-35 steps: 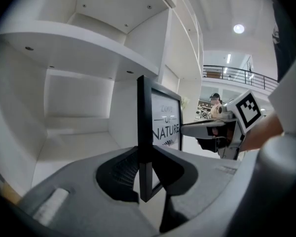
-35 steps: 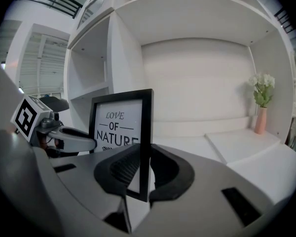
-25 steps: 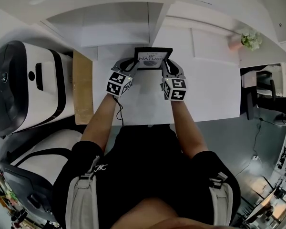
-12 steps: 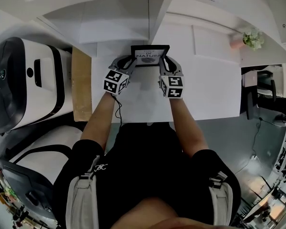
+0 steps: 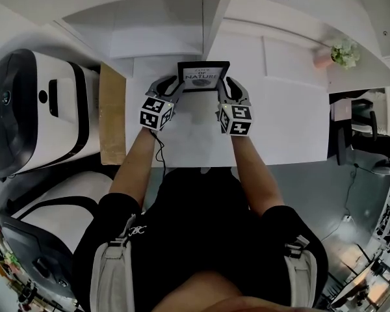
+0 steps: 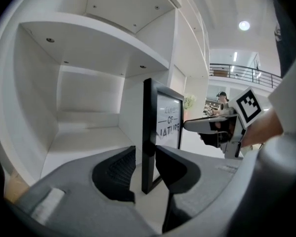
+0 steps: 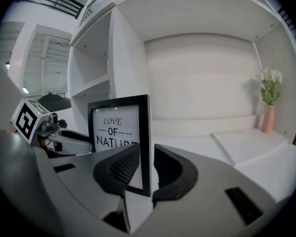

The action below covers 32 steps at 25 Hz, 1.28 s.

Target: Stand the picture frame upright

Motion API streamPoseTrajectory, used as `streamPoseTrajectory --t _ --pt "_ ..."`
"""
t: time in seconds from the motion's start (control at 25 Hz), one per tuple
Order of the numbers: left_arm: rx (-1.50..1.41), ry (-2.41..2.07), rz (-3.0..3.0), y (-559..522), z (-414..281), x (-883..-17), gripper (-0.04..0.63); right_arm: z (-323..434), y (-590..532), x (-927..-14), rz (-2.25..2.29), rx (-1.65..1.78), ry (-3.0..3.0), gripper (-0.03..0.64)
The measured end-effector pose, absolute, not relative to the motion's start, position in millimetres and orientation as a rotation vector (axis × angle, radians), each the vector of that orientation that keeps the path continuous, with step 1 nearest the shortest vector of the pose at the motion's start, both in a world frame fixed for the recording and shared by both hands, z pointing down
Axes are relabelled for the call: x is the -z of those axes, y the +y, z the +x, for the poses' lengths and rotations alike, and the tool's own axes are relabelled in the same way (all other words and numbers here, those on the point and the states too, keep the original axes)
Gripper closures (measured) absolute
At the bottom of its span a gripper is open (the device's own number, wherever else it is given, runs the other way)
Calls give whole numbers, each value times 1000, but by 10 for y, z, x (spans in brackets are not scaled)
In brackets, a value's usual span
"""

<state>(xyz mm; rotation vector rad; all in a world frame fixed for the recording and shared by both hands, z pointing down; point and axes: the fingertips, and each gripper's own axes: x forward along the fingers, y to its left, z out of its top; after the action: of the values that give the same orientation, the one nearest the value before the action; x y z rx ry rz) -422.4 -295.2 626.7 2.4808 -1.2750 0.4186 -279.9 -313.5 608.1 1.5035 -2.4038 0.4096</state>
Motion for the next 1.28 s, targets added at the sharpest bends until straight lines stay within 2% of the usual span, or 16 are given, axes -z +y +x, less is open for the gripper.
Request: streamPoseTrajectory --t 0.32,0.6,0.84,1.28 --pt "-350 -1428 2479 -2718 -4404 -5824 463 -2651 -3020 -5657 1570 -367 -2471 540" --pt "-176 -1682 2487 -2340 -4380 -4956 518 -2605 -2794 -5056 1526 -210 -2604 564" --pt "-169 -1919 2423 -1810 -4102 -4410 565 -2254 -2407 -4599 1516 -159 -2656 615" --pt "-201 -2056 2281 -1050 -3313 -4082 574 -1477 -1712 -4068 1487 -105 -2764 617"
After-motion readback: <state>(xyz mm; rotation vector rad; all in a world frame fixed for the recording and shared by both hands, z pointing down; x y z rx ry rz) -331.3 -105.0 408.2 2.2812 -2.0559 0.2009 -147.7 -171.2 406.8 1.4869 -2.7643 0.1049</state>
